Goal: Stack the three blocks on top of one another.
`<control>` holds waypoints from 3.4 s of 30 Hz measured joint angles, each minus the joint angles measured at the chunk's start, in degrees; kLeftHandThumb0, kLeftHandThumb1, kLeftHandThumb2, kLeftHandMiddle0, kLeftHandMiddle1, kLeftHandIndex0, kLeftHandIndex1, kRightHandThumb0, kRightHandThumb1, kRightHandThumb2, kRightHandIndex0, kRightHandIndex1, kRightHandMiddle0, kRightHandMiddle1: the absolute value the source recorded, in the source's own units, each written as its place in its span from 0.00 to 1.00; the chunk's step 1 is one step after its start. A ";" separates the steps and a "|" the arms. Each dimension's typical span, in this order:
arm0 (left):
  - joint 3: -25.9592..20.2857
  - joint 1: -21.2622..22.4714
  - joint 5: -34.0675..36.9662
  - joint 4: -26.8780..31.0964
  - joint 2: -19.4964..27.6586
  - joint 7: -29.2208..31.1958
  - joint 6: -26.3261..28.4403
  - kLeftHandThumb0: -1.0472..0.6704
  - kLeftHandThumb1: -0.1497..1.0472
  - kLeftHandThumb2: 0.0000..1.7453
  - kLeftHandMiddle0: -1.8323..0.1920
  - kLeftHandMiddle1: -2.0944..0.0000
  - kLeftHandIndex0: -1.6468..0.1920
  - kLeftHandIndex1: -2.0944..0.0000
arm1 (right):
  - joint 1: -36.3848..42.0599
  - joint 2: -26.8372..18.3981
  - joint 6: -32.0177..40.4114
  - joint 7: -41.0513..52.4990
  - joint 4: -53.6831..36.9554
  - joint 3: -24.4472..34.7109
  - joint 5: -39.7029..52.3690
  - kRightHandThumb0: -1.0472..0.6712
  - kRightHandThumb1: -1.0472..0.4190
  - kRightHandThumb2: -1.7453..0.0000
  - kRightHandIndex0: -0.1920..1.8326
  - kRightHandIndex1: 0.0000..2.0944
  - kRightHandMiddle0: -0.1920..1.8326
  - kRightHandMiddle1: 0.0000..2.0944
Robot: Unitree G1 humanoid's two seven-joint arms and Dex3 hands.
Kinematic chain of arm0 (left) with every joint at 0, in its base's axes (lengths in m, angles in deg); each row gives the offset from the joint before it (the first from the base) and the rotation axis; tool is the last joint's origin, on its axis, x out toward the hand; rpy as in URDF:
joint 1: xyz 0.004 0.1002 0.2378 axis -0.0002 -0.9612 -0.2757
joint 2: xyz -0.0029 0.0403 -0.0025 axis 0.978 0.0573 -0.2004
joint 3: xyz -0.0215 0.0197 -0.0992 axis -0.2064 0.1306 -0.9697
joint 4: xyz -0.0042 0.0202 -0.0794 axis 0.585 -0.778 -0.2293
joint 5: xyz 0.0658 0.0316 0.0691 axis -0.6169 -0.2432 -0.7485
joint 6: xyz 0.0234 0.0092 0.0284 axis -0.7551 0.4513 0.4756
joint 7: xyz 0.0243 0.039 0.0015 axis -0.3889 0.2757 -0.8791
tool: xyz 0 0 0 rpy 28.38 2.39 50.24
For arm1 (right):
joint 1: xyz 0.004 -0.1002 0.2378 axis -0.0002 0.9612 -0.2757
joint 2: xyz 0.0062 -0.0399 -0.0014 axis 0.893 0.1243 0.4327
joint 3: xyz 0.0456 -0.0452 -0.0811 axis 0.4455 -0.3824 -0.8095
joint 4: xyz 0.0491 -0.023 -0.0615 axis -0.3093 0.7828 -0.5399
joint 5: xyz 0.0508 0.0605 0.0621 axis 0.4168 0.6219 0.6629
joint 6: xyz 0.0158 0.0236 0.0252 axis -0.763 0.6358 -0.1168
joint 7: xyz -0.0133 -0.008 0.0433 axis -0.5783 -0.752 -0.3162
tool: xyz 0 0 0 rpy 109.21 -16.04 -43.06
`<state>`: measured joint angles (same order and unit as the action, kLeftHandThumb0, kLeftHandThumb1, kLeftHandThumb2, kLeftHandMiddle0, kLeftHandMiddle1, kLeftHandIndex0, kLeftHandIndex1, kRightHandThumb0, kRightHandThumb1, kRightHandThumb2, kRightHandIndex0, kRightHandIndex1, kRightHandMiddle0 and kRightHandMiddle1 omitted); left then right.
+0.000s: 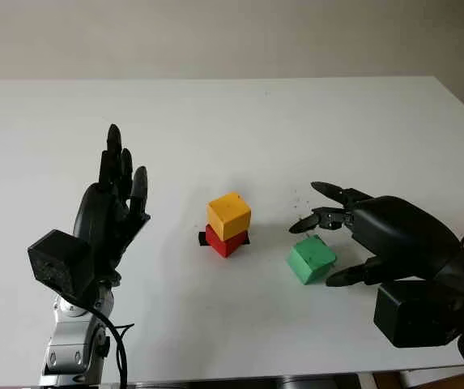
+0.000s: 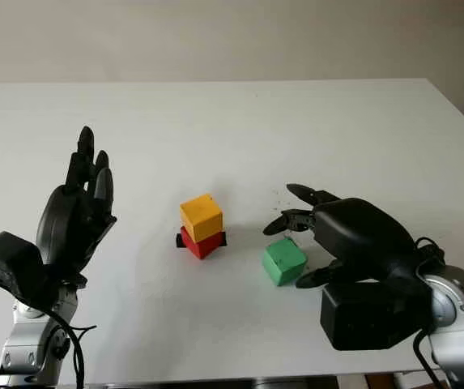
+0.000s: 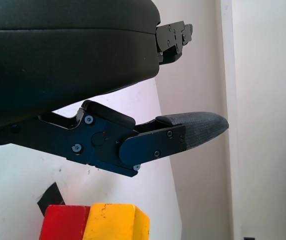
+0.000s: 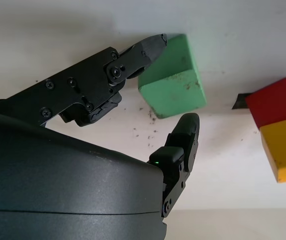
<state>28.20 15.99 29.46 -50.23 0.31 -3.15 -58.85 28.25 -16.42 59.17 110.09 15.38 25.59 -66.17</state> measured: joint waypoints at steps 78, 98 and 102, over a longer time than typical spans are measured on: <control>1.29 -1.14 -0.97 0.95 -1.46 -1.79 -0.05 0.19 1.00 0.35 0.98 0.97 1.00 0.99 | -44.69 15.28 24.01 11.66 27.41 -6.80 33.91 0.31 0.09 0.97 0.23 0.01 0.30 0.71; 1.27 -1.13 -1.50 1.07 -1.38 -1.86 0.46 0.19 1.00 0.34 0.97 0.97 0.99 0.98 | -40.88 17.64 28.54 13.25 30.17 -9.39 34.20 0.31 0.10 0.97 0.23 0.01 0.30 0.73; 1.24 -1.13 -1.38 1.07 -1.38 -1.79 0.46 0.19 1.00 0.35 0.97 0.97 0.99 0.98 | -40.24 17.58 31.49 13.31 30.12 -9.39 34.42 0.32 0.10 0.97 0.22 0.01 0.29 0.72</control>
<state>29.43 14.86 28.08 -49.16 -1.08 -4.94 -58.39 -12.00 1.16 90.66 123.39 45.51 16.20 -31.75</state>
